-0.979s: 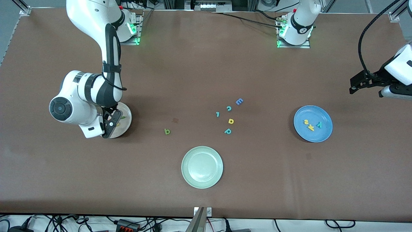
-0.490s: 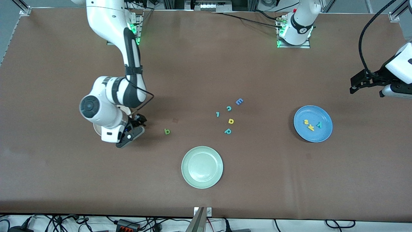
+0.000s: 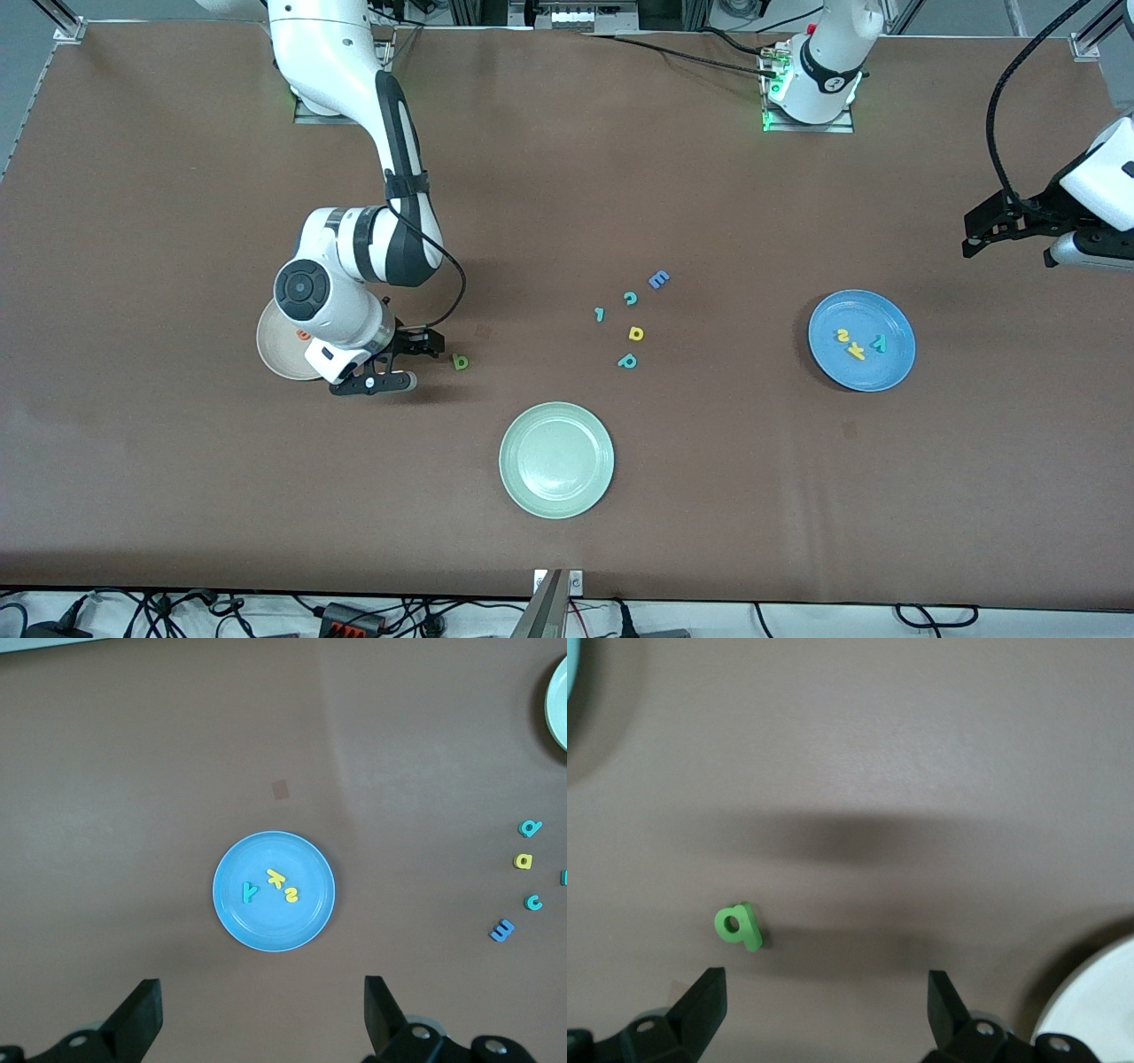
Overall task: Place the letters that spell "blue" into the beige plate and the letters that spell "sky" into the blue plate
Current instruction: 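Move the right gripper to the green q and grasp it, then carry the green q onto the beige plate and open the right gripper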
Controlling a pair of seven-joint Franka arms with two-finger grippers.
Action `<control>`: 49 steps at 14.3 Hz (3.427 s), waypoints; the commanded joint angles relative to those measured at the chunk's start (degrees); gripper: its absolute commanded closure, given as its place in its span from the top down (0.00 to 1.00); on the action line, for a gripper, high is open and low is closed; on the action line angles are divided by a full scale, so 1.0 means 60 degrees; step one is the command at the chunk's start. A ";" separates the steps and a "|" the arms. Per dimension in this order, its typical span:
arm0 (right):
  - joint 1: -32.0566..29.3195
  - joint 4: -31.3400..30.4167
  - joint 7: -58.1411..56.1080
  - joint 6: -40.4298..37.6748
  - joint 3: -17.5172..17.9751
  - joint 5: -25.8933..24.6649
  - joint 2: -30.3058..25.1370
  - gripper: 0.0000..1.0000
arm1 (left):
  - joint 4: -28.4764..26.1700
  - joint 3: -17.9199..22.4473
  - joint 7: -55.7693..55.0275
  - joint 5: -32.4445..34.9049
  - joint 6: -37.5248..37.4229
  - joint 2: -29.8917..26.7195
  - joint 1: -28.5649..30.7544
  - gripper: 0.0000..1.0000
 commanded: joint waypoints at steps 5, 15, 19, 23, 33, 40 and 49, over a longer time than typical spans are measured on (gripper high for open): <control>0.0737 0.0238 0.1381 -0.0008 0.0060 -0.0740 0.0401 1.00 | 0.0302 -0.0158 0.0131 -0.0186 -0.0196 0.0089 -0.0031 1.00; 0.0575 0.1556 0.0181 -0.0022 0.0456 -0.1121 0.1543 0.77 | 0.0390 -0.0247 0.0145 -0.0171 -0.0181 0.0103 -0.0031 1.00; 0.0532 0.1556 -0.0040 0.0021 0.0471 -0.1063 0.1617 0.60 | 0.0390 -0.0247 0.0145 -0.0171 -0.0181 0.0103 -0.0016 1.00; 0.0502 0.1717 -0.0025 0.0051 0.0486 -0.1004 0.1734 0.57 | 0.0390 -0.0247 0.0131 -0.0157 -0.0181 0.0103 -0.0016 1.00; 0.0004 0.2054 -0.0055 0.0139 0.0998 -0.1019 0.1836 0.48 | 0.0449 -0.0247 0.0145 -0.0113 -0.0181 0.0103 -0.0031 1.00; -0.0025 0.2054 0.0018 0.0139 0.1028 -0.0990 0.1866 0.32 | 0.0449 -0.0261 0.0145 -0.0113 -0.0167 0.0103 -0.0031 1.00; 0.0034 0.2040 -0.0055 -0.0561 0.0722 -0.1063 0.1457 0.17 | 0.0449 -0.0261 0.0145 -0.0113 -0.0181 0.0103 -0.0016 1.00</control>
